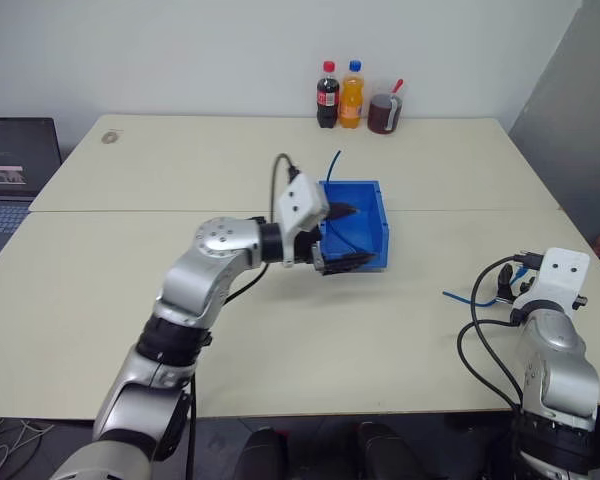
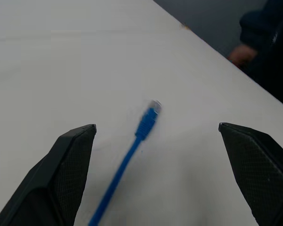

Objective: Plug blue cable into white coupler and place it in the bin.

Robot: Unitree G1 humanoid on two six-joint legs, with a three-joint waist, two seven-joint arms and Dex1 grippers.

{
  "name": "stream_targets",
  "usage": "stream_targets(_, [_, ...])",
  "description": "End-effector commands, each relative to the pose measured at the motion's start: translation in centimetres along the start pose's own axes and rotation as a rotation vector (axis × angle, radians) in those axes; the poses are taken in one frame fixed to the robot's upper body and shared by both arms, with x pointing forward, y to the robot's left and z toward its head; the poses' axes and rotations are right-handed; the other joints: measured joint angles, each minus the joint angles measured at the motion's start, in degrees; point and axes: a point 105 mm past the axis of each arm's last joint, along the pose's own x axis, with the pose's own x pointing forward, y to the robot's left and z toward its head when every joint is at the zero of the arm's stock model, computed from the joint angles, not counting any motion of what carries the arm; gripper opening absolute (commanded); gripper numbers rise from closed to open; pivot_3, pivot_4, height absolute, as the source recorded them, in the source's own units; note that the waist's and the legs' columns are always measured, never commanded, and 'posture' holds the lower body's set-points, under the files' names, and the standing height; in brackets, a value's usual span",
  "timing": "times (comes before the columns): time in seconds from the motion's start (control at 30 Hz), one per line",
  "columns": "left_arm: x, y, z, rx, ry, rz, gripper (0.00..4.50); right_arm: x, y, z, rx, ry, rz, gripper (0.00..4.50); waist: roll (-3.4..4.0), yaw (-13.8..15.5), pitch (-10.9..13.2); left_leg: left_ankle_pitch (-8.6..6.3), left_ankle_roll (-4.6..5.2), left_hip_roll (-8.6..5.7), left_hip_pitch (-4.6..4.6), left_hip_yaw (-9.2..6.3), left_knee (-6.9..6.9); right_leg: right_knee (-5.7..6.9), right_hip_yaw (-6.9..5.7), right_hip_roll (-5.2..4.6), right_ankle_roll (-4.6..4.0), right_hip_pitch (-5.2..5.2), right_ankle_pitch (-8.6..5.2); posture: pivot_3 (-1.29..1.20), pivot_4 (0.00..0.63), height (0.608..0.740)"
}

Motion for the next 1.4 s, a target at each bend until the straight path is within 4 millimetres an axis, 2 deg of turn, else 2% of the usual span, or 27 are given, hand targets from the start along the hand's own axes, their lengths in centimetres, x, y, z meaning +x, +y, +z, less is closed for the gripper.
stream_targets(0.03, [1.4, 0.1, 1.3, 0.060, -0.037, -0.065, 4.50, 0.9, -0.5, 1.5, 0.092, -0.032, -0.029, 4.43, 0.08, -0.1, 0.0, 0.00, 0.00, 0.00, 0.00, 0.00, 0.00, 0.01, 0.01, 0.00, -0.01, -0.01, 0.00, 0.00, 0.150, 0.740])
stream_targets(0.13, [1.8, 0.1, 1.3, 0.076, -0.039, -0.082, 4.50, 1.3, -0.3, 1.7, 0.114, -0.025, -0.027, 4.43, 0.11, -0.3, 0.1, 0.00, 0.00, -0.01, -0.02, 0.02, 0.01, 0.01, 0.04, 0.00, 0.02, -0.02, -0.01, 0.00, 0.150, 0.740])
stream_targets(0.33, [1.2, 0.0, 0.5, 0.087, -0.015, -0.084, 4.50, 2.1, 0.7, 1.7, 0.135, -0.011, 0.016, 4.43, 0.12, -0.3, 0.1, 0.00, 0.01, -0.01, -0.02, 0.01, 0.01, 0.02, 0.03, -0.01, 0.04, -0.02, -0.02, 0.00, 0.150, 0.740])
stream_targets(0.57, [0.8, 0.1, 0.6, 0.084, -0.025, -0.053, 4.50, 2.3, 1.5, -0.4, 0.176, 0.084, 0.018, 4.43, 0.13, -0.2, 0.1, 0.00, 0.01, -0.01, -0.03, 0.01, 0.03, 0.03, 0.02, -0.02, 0.06, -0.02, -0.02, 0.00, 0.150, 0.740])
stream_targets(0.7, [0.6, 0.0, 0.6, 0.087, -0.025, -0.049, 4.50, 2.3, 2.1, -0.7, 0.199, 0.101, 0.041, 4.43, 0.13, -0.3, 0.1, 0.00, 0.01, 0.00, -0.03, 0.01, 0.03, 0.04, 0.03, -0.02, 0.06, -0.01, -0.02, 0.00, 0.150, 0.740])
stream_targets(0.77, [0.5, 0.4, 0.7, 0.079, -0.037, -0.025, 4.50, 2.4, 2.2, -0.9, 0.182, 0.099, 0.050, 4.06, 0.14, -0.3, 0.0, 0.00, 0.01, 0.00, -0.02, 0.01, 0.04, 0.04, 0.03, -0.02, 0.06, -0.01, -0.03, 0.00, 0.150, 0.740])
stream_targets(0.8, [0.5, 0.5, 0.7, 0.079, -0.038, -0.018, 4.50, 2.4, 2.1, -1.0, 0.167, 0.096, 0.052, 4.03, 0.14, -0.3, 0.0, 0.00, 0.01, 0.00, -0.01, 0.00, 0.04, 0.05, 0.02, -0.02, 0.07, 0.00, -0.03, 0.00, 0.150, 0.740])
stream_targets(0.93, [0.3, 0.4, 0.3, 0.111, -0.013, -0.023, 4.50, 2.5, 2.3, -0.8, 0.055, 0.055, 0.079, 3.13, 0.14, -0.3, 0.0, 0.00, 0.01, -0.01, -0.01, 0.01, 0.05, 0.04, 0.02, -0.02, 0.09, 0.00, -0.04, 0.00, 0.150, 0.740])
stream_targets(1.03, [0.3, 0.2, -0.4, 0.138, 0.015, -0.032, 4.50, 2.4, 2.4, -0.7, 0.003, 0.035, 0.088, 2.32, 0.14, -0.4, 0.0, 0.00, 0.01, 0.00, 0.00, 0.01, 0.03, 0.04, 0.03, -0.01, 0.10, 0.00, -0.05, 0.00, 0.150, 0.740])
stream_targets(1.33, [-0.1, 0.5, -1.0, 0.165, 0.044, -0.025, 4.50, 2.2, 1.7, -2.2, 0.063, 0.077, 0.039, 0.01, 0.14, 0.2, 0.0, 0.00, 0.01, 0.00, -0.02, -0.02, 0.05, 0.04, 0.00, -0.02, 0.09, 0.01, -0.04, 0.00, 0.150, 0.740])
stream_targets(1.4, [-0.1, 0.5, -1.0, 0.165, 0.045, -0.027, 4.50, 2.1, 1.5, -2.4, 0.069, 0.080, 0.030, 0.01, 0.13, 0.4, 0.0, 0.00, 0.01, -0.01, -0.02, -0.03, 0.06, 0.03, -0.01, -0.02, 0.09, 0.03, -0.04, 0.00, 0.150, 0.740])
